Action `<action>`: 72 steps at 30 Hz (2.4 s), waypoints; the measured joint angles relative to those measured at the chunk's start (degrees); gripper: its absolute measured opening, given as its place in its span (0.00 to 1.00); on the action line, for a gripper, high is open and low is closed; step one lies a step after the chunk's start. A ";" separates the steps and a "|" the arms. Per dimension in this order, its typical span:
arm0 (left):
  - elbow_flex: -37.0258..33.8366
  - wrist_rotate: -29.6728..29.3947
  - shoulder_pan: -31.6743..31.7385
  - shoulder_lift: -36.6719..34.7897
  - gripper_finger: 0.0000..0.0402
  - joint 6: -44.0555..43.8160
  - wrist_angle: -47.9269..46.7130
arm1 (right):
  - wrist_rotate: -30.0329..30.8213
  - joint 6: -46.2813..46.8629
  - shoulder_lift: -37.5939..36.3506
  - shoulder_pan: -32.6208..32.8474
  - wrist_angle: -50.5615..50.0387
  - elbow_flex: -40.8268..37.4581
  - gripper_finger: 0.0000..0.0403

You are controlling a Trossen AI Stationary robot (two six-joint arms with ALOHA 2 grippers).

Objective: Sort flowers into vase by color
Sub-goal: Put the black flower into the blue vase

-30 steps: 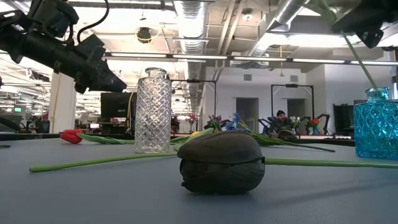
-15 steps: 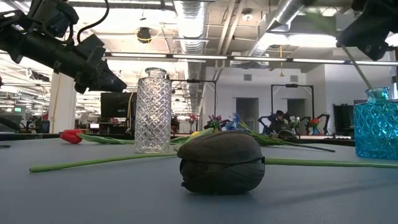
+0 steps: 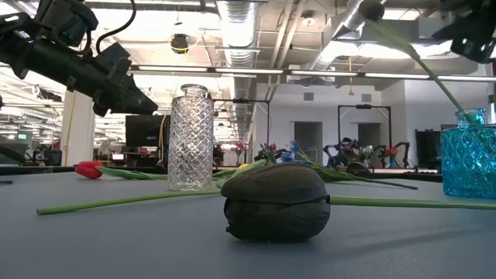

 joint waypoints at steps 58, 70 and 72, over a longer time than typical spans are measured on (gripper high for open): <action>-0.04 0.84 -0.01 0.00 0.33 6.86 7.80 | -19.90 -17.30 71.66 3.39 18.95 16.47 0.47; -0.04 0.89 0.00 0.00 0.33 6.72 9.49 | -19.02 -18.53 76.74 3.92 18.82 16.73 0.32; -0.04 0.89 -0.01 0.00 0.33 6.71 9.46 | -19.12 -18.50 76.14 4.18 18.35 16.66 0.22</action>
